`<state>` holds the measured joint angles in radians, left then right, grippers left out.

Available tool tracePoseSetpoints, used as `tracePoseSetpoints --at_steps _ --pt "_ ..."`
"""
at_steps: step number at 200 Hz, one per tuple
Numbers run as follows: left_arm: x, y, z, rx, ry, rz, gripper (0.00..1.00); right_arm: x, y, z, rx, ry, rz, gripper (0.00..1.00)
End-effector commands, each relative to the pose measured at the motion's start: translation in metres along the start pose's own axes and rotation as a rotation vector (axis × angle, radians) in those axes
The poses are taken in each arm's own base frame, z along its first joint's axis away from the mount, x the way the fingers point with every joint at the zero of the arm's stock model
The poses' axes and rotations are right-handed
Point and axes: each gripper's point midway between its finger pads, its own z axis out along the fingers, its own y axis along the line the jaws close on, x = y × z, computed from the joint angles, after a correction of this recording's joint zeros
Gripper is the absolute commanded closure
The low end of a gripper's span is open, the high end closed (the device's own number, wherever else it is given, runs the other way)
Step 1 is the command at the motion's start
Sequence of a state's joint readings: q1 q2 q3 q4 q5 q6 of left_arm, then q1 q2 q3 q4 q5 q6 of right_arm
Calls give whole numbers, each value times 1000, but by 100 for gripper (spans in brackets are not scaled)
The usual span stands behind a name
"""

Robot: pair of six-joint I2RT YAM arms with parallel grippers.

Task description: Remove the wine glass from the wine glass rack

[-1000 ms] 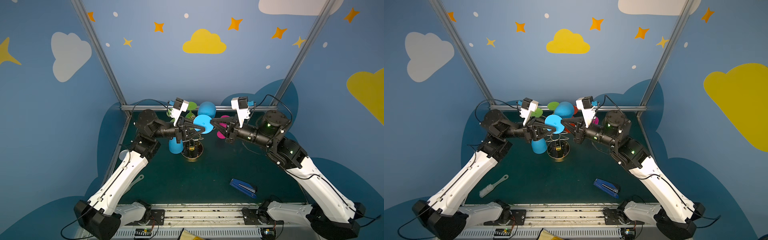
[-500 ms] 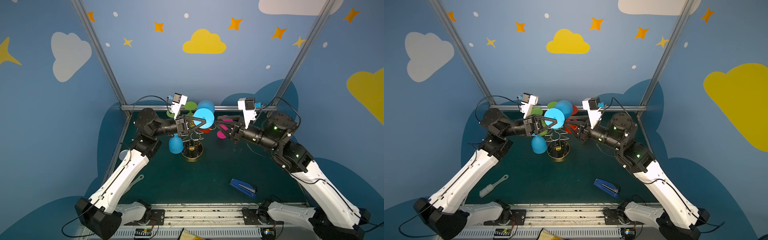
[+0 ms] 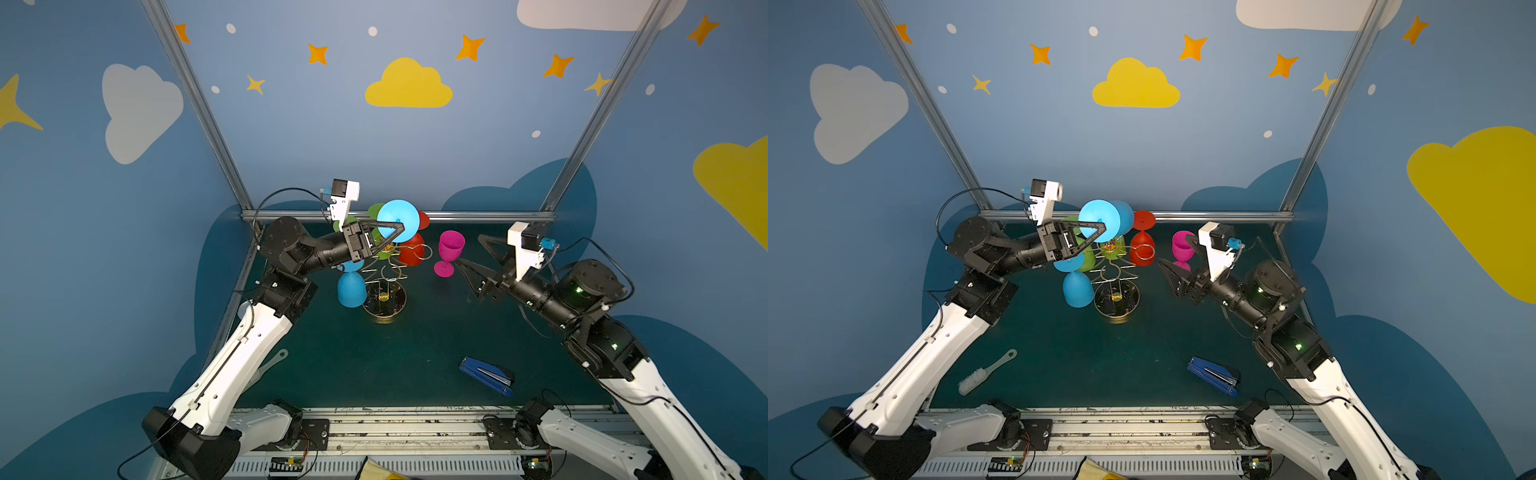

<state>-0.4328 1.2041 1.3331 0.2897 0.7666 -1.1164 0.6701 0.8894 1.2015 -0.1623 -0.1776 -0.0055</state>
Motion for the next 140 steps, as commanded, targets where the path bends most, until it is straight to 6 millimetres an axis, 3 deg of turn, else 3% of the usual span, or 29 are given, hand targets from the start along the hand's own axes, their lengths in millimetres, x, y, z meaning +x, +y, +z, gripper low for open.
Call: tracePoseSetpoints --at_steps 1,38,69,140 --pt "-7 -9 -1 26 -9 -47 97 -11 3 10 -33 -92 -162 15" --pt "-8 -10 3 39 28 -95 97 -16 22 22 -176 -188 -273 6" --pt "-8 -13 3 55 39 -114 96 -12 31 42 -271 -169 -312 6" --pt "-3 -20 2 76 72 -138 96 -7 19 90 -319 -147 -324 5"
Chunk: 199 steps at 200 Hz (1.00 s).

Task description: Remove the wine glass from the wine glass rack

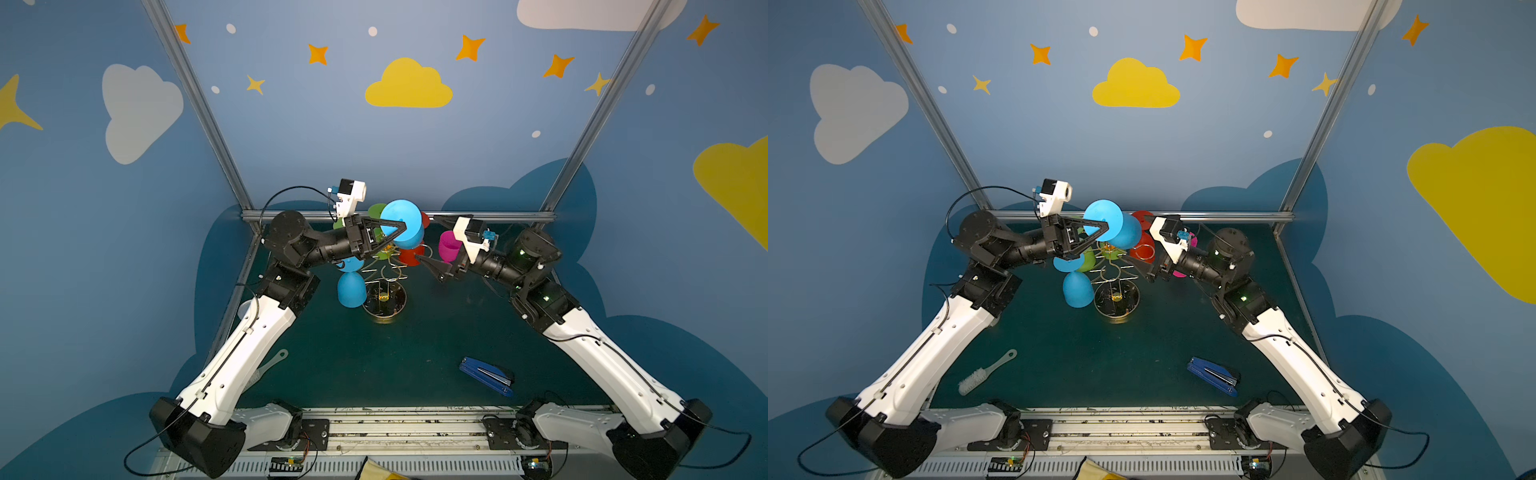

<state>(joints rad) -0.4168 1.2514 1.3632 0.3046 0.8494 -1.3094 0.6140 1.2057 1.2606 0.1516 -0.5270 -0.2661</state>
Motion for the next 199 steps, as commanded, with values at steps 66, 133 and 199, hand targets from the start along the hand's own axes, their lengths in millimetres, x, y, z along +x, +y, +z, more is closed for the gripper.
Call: tracePoseSetpoints --at_steps 66,133,199 --pt "3 -38 -3 110 43 59 96 11 -16 43 -81 -7 -1 5" --pt "4 -39 -2 121 54 45 96 18 -12 52 -115 -3 39 9" --pt "2 -26 -4 69 32 82 54 15 -9 41 -44 54 116 43"
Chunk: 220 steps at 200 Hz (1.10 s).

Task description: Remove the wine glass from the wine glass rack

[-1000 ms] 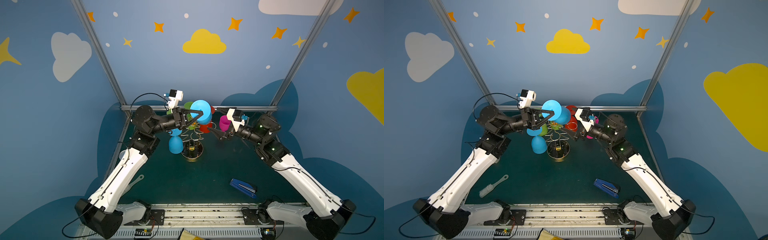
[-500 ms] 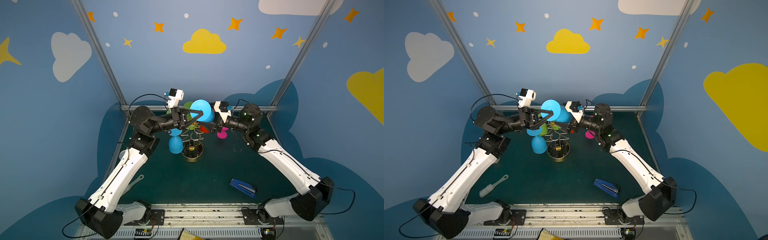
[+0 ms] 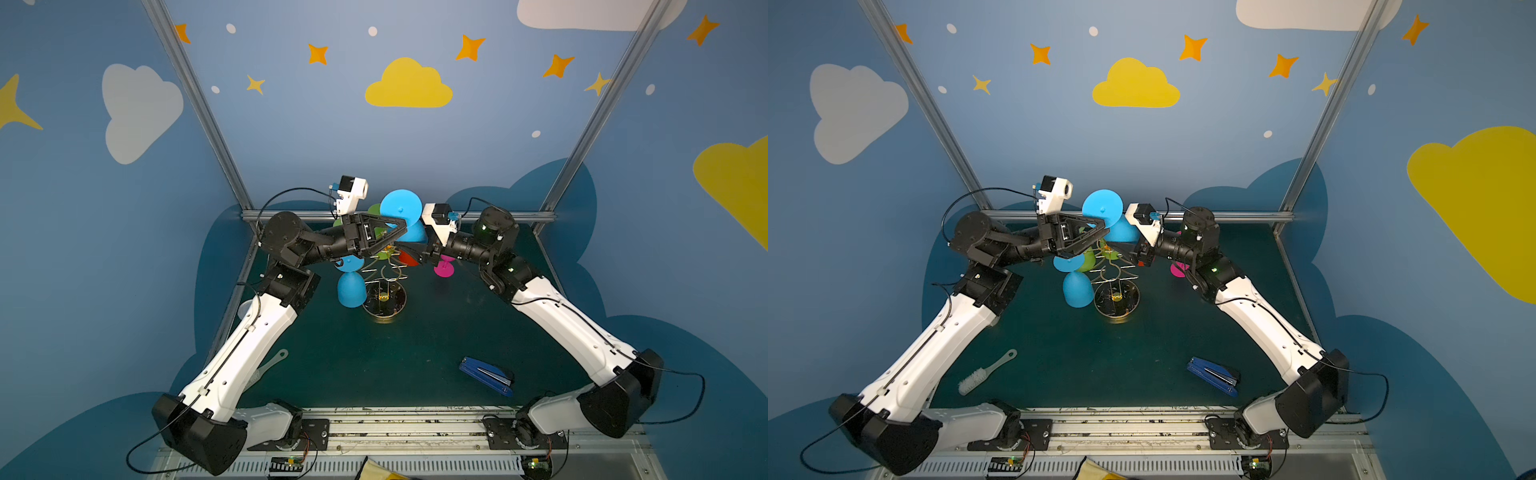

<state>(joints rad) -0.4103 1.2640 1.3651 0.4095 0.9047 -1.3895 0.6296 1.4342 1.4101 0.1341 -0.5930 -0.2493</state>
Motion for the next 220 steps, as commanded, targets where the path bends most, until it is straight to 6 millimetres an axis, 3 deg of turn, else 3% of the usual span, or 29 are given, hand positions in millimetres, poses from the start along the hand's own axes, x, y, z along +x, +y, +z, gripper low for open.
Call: tracePoseSetpoints --at_steps 1,37,61,105,132,162,198,220 --pt "0 -11 -4 3 -2 84 53 -19 -1 -14 56 -5 47 44" --pt "-6 6 -13 -83 -52 148 37 -14 5 -37 124 58 136 50" --pt "-12 17 -20 -174 -94 278 32 -6 9 -60 200 141 190 50" --pt "-34 48 -42 -465 -196 761 32 21 21 -109 330 343 324 50" --pt "-37 48 -45 -489 -253 1088 32 30 30 -128 356 425 379 52" --pt "-19 42 -34 -436 -215 1392 32 32 42 -130 327 463 403 54" --pt "6 42 -24 -354 -96 1538 33 30 48 -117 286 466 414 55" --pt "9 45 -24 -361 -71 1578 33 32 52 -105 249 483 421 56"
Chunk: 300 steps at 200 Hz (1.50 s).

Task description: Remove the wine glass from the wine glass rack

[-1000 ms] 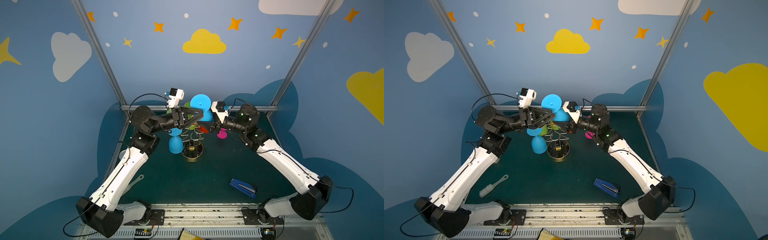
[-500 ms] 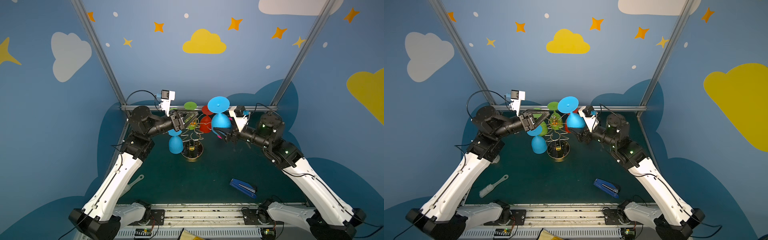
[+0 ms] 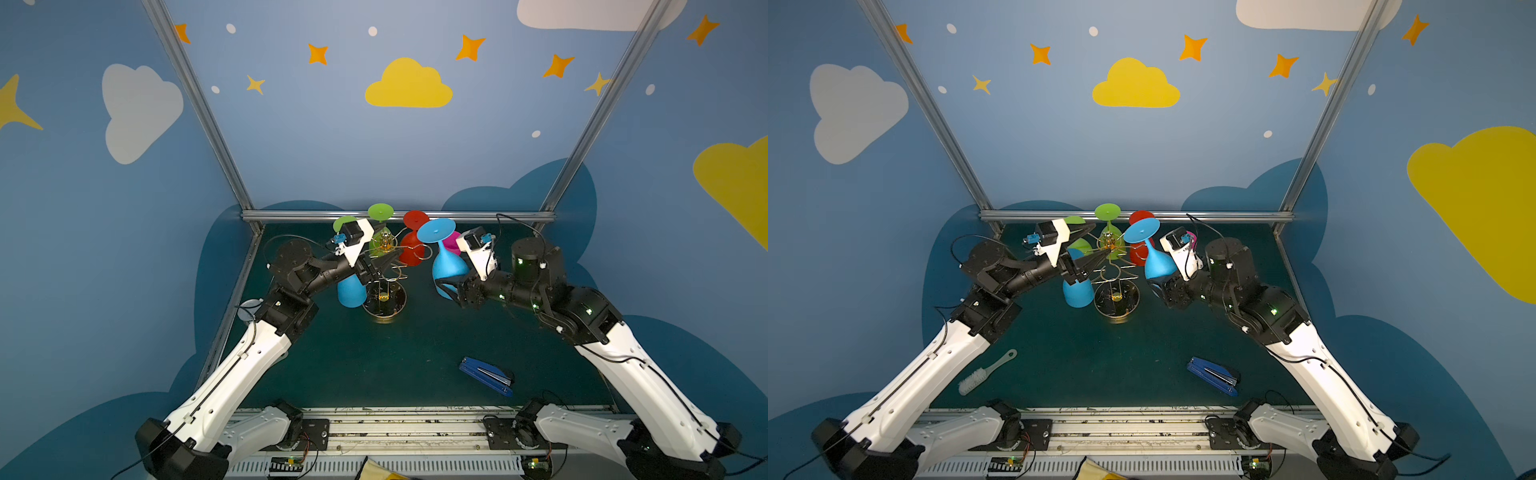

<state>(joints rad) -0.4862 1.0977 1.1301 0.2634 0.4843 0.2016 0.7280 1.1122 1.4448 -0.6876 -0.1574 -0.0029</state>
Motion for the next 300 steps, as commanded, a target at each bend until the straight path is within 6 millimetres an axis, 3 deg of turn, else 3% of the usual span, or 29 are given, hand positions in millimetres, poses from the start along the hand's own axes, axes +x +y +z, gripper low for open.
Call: tracePoseSetpoints --at_steps 1,64,116,137,154,161,180,189,202,222,266,300 --pt "-14 -6 -4 22 -40 168 33 -6 8 5 -27 13 7 56" --pt "-10 -4 -1 13 -31 175 35 -7 34 30 -107 65 -17 58" --pt "0 -6 3 33 2 155 47 0 50 41 -142 103 -34 59" --pt "2 -8 4 41 8 148 60 1 53 43 -140 113 -42 59" --pt "4 -7 4 31 13 146 88 2 55 44 -143 117 -45 59" --pt "4 -6 4 24 12 144 94 2 55 44 -143 117 -45 58" --pt "2 -3 2 -4 2 142 97 1 55 43 -136 113 -44 49" --pt "-1 -1 0 -21 -3 137 97 0 54 42 -133 105 -41 39" --pt "-1 3 -2 -53 2 115 97 -6 52 38 -120 75 -30 22" --pt "-2 12 -6 -111 4 62 97 -19 52 28 -120 -5 -16 15" --pt "7 33 -20 -275 14 -130 97 -50 66 -12 -217 -266 -30 12" --pt "18 31 -23 -283 41 -235 97 -59 70 -50 -248 -426 -61 12"
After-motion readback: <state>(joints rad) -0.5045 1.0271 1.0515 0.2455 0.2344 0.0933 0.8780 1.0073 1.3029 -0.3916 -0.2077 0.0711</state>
